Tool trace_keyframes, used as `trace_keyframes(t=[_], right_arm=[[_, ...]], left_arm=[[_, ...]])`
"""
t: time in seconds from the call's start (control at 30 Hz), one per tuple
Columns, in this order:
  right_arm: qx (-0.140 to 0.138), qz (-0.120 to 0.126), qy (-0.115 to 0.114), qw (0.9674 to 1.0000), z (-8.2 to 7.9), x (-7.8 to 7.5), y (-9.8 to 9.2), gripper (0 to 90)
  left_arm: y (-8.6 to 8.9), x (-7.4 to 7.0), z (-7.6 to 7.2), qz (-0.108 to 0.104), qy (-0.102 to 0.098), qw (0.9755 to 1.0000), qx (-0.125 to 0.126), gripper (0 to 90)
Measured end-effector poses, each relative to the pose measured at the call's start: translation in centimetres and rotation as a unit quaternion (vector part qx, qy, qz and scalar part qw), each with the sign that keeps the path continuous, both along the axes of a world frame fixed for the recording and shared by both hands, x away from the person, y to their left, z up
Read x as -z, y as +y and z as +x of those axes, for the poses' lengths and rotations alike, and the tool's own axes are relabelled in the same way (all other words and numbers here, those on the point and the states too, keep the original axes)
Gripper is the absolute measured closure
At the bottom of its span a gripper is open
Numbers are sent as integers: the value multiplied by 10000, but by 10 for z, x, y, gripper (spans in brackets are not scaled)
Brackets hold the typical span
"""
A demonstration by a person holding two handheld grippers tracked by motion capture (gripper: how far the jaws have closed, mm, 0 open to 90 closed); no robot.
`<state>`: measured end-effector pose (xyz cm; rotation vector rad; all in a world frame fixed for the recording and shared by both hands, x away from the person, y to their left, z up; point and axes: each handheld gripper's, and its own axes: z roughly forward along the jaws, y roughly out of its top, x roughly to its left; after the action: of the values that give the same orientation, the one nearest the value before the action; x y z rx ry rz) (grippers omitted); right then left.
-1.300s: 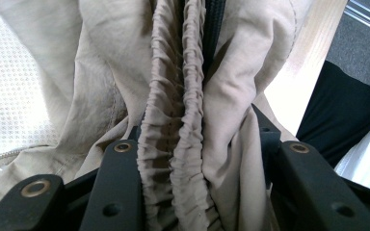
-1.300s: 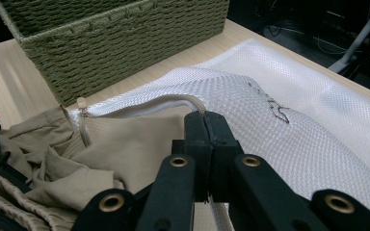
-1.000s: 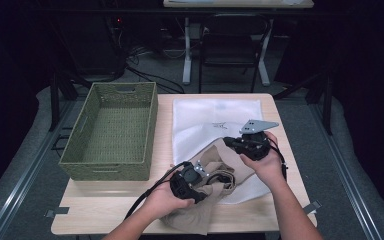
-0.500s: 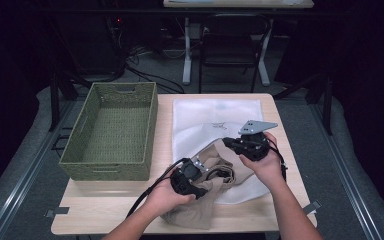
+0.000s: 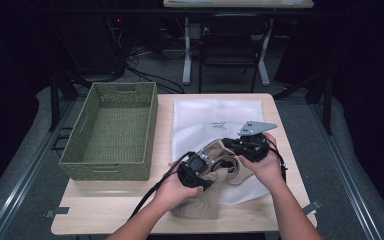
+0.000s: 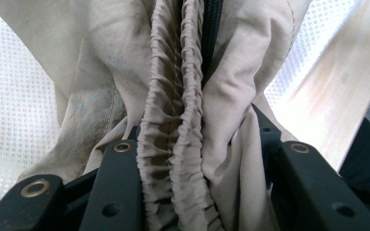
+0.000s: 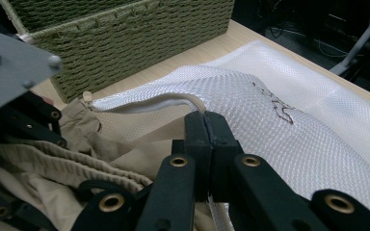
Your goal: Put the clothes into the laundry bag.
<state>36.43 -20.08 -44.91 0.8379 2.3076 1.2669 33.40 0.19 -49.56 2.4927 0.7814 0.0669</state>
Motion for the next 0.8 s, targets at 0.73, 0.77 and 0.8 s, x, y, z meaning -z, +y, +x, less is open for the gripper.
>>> trace_keyframes(t=[0.73,0.77,0.8], right_arm=[[-27,-40,-24,10000,-2,1,1,895],[-27,-36,-11,10000,-2,1,1,895],[-22,-36,-4,10000,-2,1,1,895]], left_arm=[[-8,4,17,-93,3,9995,-300,604],[-8,4,18,-83,1,9995,-311,604],[-8,4,19,-78,-5,9995,-320,604]])
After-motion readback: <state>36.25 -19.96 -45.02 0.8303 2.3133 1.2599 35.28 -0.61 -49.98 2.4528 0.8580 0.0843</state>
